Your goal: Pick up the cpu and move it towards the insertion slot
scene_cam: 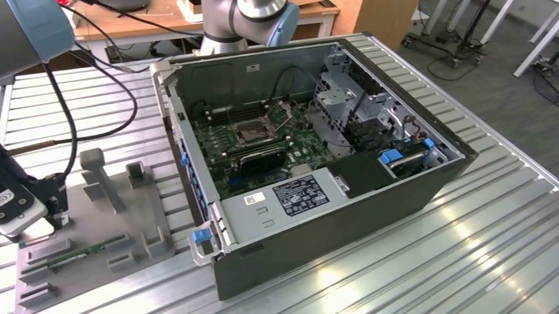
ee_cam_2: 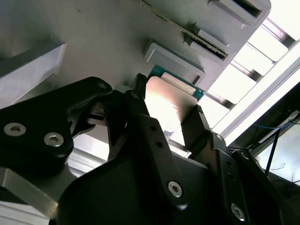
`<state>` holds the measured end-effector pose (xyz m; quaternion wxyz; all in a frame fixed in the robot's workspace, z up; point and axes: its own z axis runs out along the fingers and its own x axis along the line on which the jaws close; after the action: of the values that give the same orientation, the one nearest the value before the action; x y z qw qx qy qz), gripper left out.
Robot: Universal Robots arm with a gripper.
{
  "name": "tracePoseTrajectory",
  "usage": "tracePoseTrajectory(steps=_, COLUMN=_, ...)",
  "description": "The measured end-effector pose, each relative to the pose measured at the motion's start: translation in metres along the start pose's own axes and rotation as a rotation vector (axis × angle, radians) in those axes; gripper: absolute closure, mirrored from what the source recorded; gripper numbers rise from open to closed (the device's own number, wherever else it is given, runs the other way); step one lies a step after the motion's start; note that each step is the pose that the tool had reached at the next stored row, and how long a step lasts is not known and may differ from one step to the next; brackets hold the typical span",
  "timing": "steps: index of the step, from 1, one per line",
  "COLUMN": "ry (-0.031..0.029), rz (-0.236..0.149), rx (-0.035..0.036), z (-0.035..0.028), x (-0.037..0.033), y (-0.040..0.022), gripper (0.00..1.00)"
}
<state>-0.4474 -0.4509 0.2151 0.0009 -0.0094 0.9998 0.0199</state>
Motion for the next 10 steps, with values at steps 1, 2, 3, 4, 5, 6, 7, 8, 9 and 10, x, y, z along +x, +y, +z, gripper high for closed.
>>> tracePoseTrajectory(steps=1, ry=0.0001, rz=0.000, rx=0.0000, z=-0.0008, x=0.0000, y=0.0000, gripper=0.45)
tracePoseTrajectory(steps=2, ry=0.0000, rz=0.000, rx=0.0000, z=-0.0016, x=0.0000, y=0.0001, gripper=0.45)
tracePoseTrajectory(steps=3, ry=0.0000, rz=0.000, rx=0.0000, z=-0.0025, x=0.0000, y=0.0001, gripper=0.45)
tracePoseTrajectory(steps=4, ry=0.0000, rz=0.000, rx=0.0000, z=-0.0033, x=0.0000, y=0.0002, gripper=0.45)
tracePoseTrajectory(steps=5, ry=0.0000, rz=0.000, rx=0.0000, z=-0.0043, x=0.0000, y=0.0002, gripper=0.45)
tracePoseTrajectory(steps=6, ry=0.0001, rz=0.000, rx=0.0000, z=-0.0052, x=0.0000, y=0.0002, gripper=0.45)
tracePoseTrajectory(steps=7, ry=0.0000, rz=0.000, rx=0.0000, z=-0.0061, x=0.0000, y=0.0003, gripper=0.45)
tracePoseTrajectory(steps=8, ry=0.0000, rz=0.000, rx=0.0000, z=-0.0069, x=0.0000, y=0.0003, gripper=0.45)
tracePoseTrajectory(steps=9, ry=-0.0001, rz=0.000, rx=-0.0001, z=-0.0075, x=0.0000, y=0.0003, gripper=0.45)
tracePoseTrajectory(steps=10, ry=-0.0003, rz=0.000, rx=-0.0002, z=-0.0078, x=-0.0001, y=0.0003, gripper=0.45)
